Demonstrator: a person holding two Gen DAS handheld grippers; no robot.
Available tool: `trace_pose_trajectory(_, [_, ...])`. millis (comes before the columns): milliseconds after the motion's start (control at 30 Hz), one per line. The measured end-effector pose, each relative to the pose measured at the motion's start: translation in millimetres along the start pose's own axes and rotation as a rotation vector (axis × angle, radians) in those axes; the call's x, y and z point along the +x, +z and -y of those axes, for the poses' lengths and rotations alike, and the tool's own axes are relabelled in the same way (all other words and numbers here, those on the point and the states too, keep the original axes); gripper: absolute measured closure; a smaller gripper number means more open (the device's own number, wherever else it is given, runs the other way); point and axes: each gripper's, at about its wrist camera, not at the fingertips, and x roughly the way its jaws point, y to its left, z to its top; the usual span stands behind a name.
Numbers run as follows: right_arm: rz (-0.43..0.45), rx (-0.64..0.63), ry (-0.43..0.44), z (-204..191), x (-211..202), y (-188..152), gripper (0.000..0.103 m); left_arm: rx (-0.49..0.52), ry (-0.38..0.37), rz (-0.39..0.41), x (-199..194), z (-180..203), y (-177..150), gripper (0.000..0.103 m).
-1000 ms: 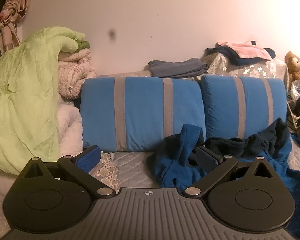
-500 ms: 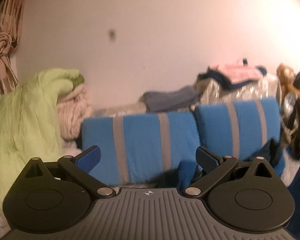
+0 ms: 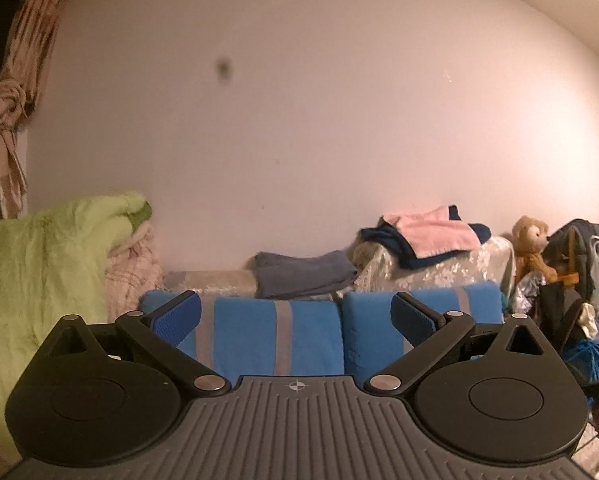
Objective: Fold clothes
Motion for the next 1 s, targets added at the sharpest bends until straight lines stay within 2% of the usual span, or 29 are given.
trace_pose_trajectory(133, [-0.013, 0.036, -0.022, 17.8, -11.4, -2.0, 0.098, -0.035, -0.010, -0.009, -18.8, 0.9, 5.5, 0.000])
trace_pose_trajectory(300, [-0.055, -0.015, -0.059, 17.1, -22.4, -18.2, 0.093, -0.034, 0.002, -0.047, -36.6, -2.3, -12.8, 0.000])
trace_pose_trajectory(333, [-0.056, -0.047, -0.077, 11.7, -26.9, -21.7, 0.086, -0.025, 0.013, -0.049, -40.5, -2.7, -17.7, 0.000])
trace_pose_trajectory(367, [-0.056, -0.080, -0.095, 6.1, -31.8, -25.0, 0.060, -0.018, 0.021, -0.050, -43.2, -3.6, -22.1, 0.000])
trace_pose_trajectory(400, [-0.048, -0.120, -0.115, -1.2, -39.3, -27.0, 0.050, -0.012, 0.027, -0.050, -45.7, -4.5, -26.4, 0.000])
trace_pose_trajectory(433, [-0.039, -0.140, -0.113, -7.4, -47.6, -27.3, 0.030, -0.018, 0.033, -0.058, -46.4, -6.5, -30.4, 0.000])
trace_pose_trajectory(467, [-0.031, -0.160, -0.110, -13.6, -56.1, -27.5, 0.018, -0.026, 0.039, -0.068, -46.8, -8.8, -34.4, 0.000])
trace_pose_trajectory(600, [-0.027, -0.191, -0.060, -39.1, -92.1, -21.9, 0.013, -0.084, 0.050, -0.112, -53.4, -20.7, -42.3, 0.000])
trace_pose_trajectory(667, [-0.027, -0.210, -0.040, -51.4, -111.7, -16.7, 0.006, -0.118, 0.044, -0.118, -60.8, -27.0, -37.8, 0.000])
trace_pose_trajectory(733, [-0.018, -0.219, -0.010, -60.7, -133.5, -8.3, 0.003, -0.139, 0.039, -0.108, -72.3, -31.6, -29.8, 0.000])
trace_pose_trajectory(867, [0.037, -0.195, 0.053, -67.4, -182.2, 17.2, 0.000, -0.103, 0.073, -0.054, -96.8, -31.7, -10.2, 0.000])
trace_pose_trajectory(933, [0.075, -0.197, 0.031, -65.5, -200.9, 28.2, 0.000, -0.080, 0.079, -0.038, -102.0, -29.4, -5.9, 0.000])
trace_pose_trajectory(1000, [0.104, -0.224, -0.037, -63.0, -208.7, 31.8, 0.000, -0.071, 0.062, -0.064, -96.2, -26.8, -13.7, 0.000])
